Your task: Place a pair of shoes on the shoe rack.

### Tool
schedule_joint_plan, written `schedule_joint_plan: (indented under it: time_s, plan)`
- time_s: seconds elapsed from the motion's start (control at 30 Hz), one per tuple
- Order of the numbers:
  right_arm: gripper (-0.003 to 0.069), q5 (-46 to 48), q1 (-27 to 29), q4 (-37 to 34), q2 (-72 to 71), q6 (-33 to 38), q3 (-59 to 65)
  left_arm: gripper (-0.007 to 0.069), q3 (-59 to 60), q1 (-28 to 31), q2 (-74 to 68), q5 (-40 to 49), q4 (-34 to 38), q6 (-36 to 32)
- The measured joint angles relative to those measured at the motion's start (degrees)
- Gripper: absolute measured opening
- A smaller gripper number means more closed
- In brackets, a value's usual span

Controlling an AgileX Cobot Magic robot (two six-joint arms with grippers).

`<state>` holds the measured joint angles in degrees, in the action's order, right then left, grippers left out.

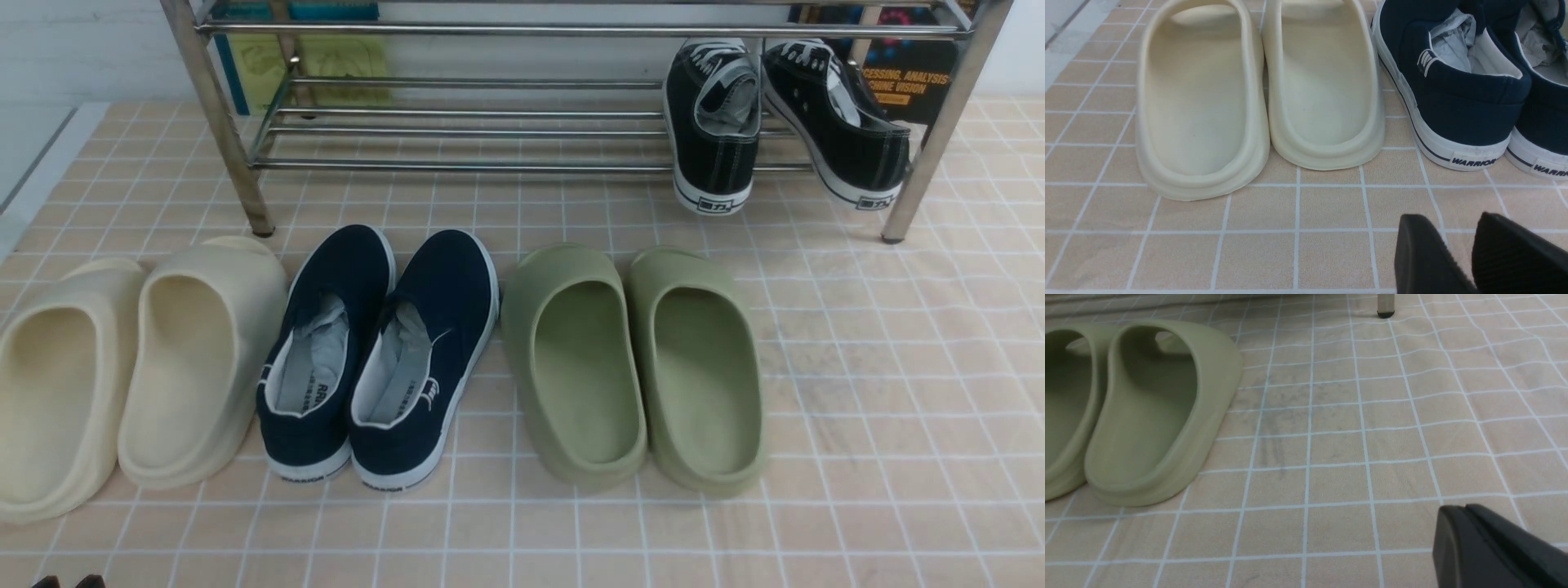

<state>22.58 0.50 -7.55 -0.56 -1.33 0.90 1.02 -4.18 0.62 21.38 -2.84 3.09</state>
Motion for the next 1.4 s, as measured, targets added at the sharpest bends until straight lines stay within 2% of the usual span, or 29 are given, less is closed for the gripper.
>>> schedule_joint_plan:
  time_s: [0.1,1.4]
  plan:
    - [-0.0003,0.02,0.0,-0.07,0.0,0.0,0.0,0.024,0.0,0.0,0.0,0.0,0.0,0.0]
    - [0.0008,0.13,0.0,-0.12,0.0,-0.06,-0.01,0.024,0.0,0.0,0.0,0.0,0.0,0.0]
